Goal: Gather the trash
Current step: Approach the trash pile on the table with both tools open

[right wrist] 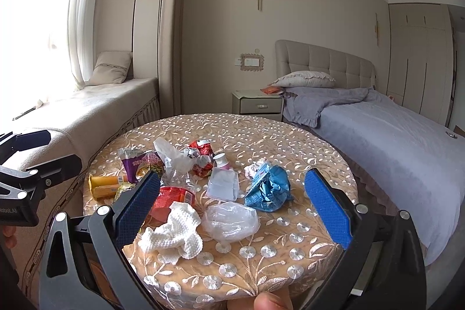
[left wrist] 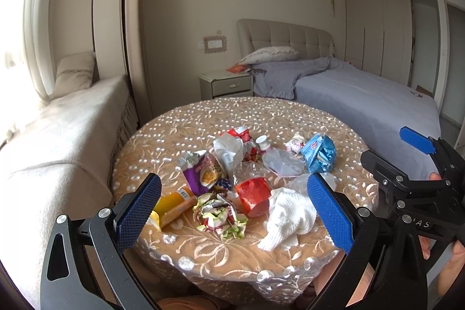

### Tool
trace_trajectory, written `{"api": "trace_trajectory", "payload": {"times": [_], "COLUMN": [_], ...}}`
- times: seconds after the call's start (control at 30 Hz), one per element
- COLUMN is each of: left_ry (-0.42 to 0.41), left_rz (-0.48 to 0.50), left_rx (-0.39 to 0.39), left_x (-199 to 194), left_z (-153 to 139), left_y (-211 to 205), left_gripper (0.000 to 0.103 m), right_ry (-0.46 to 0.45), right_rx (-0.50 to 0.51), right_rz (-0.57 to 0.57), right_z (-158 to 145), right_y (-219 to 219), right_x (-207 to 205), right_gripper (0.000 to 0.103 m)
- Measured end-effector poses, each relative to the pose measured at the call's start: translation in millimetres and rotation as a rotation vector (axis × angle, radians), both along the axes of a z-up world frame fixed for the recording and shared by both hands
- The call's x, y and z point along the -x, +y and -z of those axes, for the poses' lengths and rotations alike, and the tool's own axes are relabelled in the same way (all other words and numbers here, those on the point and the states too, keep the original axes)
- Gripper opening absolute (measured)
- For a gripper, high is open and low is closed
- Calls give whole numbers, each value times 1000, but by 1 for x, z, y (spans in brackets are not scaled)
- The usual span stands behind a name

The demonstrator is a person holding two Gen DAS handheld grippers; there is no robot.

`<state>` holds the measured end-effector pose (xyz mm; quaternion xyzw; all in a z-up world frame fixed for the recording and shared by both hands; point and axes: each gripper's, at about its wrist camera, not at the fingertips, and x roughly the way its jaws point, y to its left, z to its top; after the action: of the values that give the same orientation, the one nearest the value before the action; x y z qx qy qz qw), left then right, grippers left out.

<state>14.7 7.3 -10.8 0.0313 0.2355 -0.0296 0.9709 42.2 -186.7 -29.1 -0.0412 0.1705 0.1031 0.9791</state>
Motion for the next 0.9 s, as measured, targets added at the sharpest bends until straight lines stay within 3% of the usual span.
{"api": "trace_trajectory", "payload": {"times": [0.33, 0.9], "left_ry": [15, 62], "left_rz": [-28, -36], "left_rx": [-45, -49], "left_x": [-5, -12], "left_z": [9, 20], "left_y": [0, 1], "left_gripper": [98, 98], "right_ry": [0, 27], "right_rx": [12, 14], "right_rz": [3, -19], "right_z": [5, 12], "right_y": [2, 1], "right_x": [-2, -5], "right_gripper": [99, 99]}}
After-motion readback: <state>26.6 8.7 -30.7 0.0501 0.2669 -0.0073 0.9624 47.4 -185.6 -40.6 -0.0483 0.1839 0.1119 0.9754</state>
